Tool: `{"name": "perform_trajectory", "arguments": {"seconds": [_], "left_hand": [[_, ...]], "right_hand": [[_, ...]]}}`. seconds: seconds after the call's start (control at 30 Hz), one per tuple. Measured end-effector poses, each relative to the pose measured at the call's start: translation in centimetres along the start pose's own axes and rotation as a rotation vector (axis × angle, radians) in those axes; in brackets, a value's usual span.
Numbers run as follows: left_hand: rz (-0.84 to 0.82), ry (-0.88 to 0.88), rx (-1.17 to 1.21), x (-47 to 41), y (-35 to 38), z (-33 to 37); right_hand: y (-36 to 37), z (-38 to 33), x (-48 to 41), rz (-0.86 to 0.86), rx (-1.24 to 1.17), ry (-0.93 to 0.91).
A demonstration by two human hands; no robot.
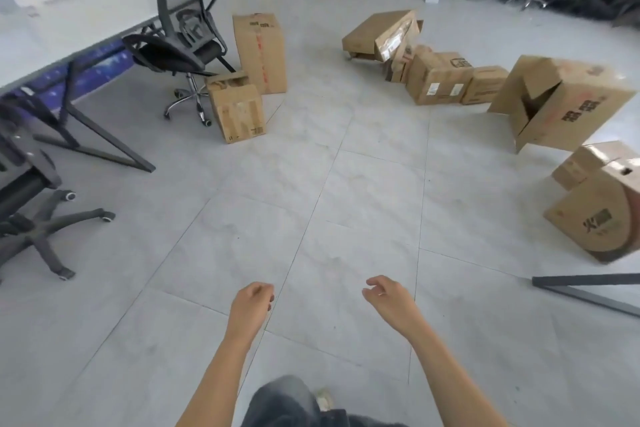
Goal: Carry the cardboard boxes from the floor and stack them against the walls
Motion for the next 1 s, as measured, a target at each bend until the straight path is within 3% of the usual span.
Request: {"name": "perform_trajectory", "arguments": {"seconds": [0.23, 0.53, 0.8, 1.0], "left_hand": [[-0.123, -0.025, -0.068, -10.8, 4.1, 6.1], [-0.127, 0.07, -0.079, -30.1, 3.7, 22.1], [-0.392, -0.001, -0.272, -39.8, 13.2, 27.6], [-0.359, 0.024, -0.316, -50.6, 19.9, 36.2]], "right_hand": [[-2.5, -3.4, -10.3, -0.033, -0.013, 0.045], [-9.2, -13.8, -27.1, 0.168, -0.171, 0.047], [-13.3, -14.7, -37.5, 0.184, -0.199, 0.173], [-22.3, -15.6, -50.5, 0.242, -0.272, 0.182]]}}
Point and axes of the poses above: each hand's wrist, its own x-axis away from the middle knuckle, its own y-axis out of the palm, z = x × y, the point moved 7 cm from there along -x, towards the middle knuckle
